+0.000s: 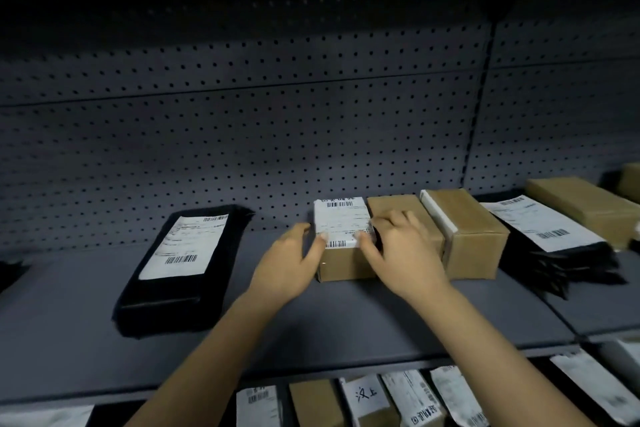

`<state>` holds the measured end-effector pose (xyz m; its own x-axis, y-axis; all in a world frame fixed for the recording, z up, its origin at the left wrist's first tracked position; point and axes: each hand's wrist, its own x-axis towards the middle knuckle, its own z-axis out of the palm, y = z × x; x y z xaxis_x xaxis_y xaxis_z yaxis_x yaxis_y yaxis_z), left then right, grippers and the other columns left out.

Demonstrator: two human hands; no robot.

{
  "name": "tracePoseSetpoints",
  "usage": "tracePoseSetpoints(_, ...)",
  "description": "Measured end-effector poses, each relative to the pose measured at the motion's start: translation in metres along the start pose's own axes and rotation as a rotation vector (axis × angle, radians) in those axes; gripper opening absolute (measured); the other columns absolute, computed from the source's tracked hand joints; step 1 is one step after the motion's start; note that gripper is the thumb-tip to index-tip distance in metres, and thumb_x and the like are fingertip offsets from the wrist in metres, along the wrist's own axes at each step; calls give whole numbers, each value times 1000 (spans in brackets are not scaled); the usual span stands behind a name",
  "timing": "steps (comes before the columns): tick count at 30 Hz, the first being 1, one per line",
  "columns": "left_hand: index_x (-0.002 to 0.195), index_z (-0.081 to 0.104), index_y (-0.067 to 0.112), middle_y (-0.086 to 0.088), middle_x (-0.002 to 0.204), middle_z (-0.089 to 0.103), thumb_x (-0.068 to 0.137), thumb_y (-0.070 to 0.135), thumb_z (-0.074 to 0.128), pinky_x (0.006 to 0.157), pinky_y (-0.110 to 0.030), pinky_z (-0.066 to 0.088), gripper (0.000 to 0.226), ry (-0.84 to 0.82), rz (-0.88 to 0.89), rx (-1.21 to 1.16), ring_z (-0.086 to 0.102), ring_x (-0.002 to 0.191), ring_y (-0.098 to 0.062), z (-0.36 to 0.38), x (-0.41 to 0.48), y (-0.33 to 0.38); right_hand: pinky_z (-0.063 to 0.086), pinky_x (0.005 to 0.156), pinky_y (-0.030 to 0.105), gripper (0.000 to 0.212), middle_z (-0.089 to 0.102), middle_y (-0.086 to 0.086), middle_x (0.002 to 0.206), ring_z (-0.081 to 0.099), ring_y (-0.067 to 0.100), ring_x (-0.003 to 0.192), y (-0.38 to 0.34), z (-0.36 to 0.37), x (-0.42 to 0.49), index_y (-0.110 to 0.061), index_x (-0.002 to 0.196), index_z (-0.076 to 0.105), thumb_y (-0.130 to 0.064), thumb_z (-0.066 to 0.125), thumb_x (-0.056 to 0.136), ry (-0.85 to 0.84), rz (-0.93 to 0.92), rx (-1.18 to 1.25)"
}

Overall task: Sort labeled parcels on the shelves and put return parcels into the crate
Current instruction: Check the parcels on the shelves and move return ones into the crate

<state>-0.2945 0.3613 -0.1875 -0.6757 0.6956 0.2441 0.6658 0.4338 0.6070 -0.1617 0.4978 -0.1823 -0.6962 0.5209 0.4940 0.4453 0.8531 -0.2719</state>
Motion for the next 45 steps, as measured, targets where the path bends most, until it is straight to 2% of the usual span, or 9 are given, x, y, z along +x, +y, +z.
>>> tracePoseSetpoints(3,133,51,27,13,122,62,100,46,42,91,-23,41,39,-70,-39,-219,56,113,-6,8,-4,-1,40,93,38,40,61,5,111,45,24,104,-4,4,1,-10,105,69,-43,47,96,12,16,21)
tracePoseSetpoints(7,134,51,34,17,124,62,100,42,44,102,-29,41,36,-25,-58,-342,56,116,-5,14,-10,-2,38,94,31,39,60,4,113,41,20,108,-7,6,-2,-6,106,68,-40,53,95,34,19,102)
tracePoseSetpoints(13,127,54,26,16,116,65,98,20,52,83,-4,42,29,106,-97,-545,59,106,6,14,-26,-1,35,97,21,43,58,1,128,38,14,118,-13,14,-15,-9,123,64,-40,59,93,76,-12,286)
tracePoseSetpoints(17,124,52,21,7,121,64,95,3,54,92,-19,49,34,198,-72,-726,61,110,0,19,-39,-6,28,101,12,45,55,-5,135,39,5,125,-20,13,-23,-15,133,58,-32,64,92,93,-58,450)
tracePoseSetpoints(20,120,48,25,7,124,61,92,-6,53,88,-17,49,42,262,-16,-779,60,112,-1,22,-44,-4,38,105,15,45,56,-11,134,47,-2,123,-23,12,-24,-22,133,56,-18,68,89,96,-61,687)
tracePoseSetpoints(27,140,40,20,5,138,55,87,18,59,106,-40,43,56,401,140,-741,51,129,-12,11,-41,11,47,102,29,42,63,-10,126,58,6,119,-24,-5,-13,-23,123,61,-1,67,88,146,-34,1141)
tracePoseSetpoints(34,145,37,20,6,146,46,88,26,60,104,-54,42,62,444,291,-643,45,134,-21,0,-31,21,49,100,33,37,68,0,119,63,17,115,-19,-12,0,-17,114,62,6,67,85,228,-59,1368)
tracePoseSetpoints(41,145,32,49,12,155,29,90,56,53,113,-51,32,59,453,310,-561,29,144,-20,-5,-24,22,50,97,28,31,71,4,113,66,19,110,-24,-15,3,-9,112,63,6,65,85,238,-20,1537)
tracePoseSetpoints(45,139,38,45,3,150,31,88,41,56,106,-23,40,55,523,335,-633,34,139,-10,-9,-15,37,51,92,23,33,72,5,111,67,16,108,-31,-16,1,-3,115,61,7,65,84,201,1,1585)
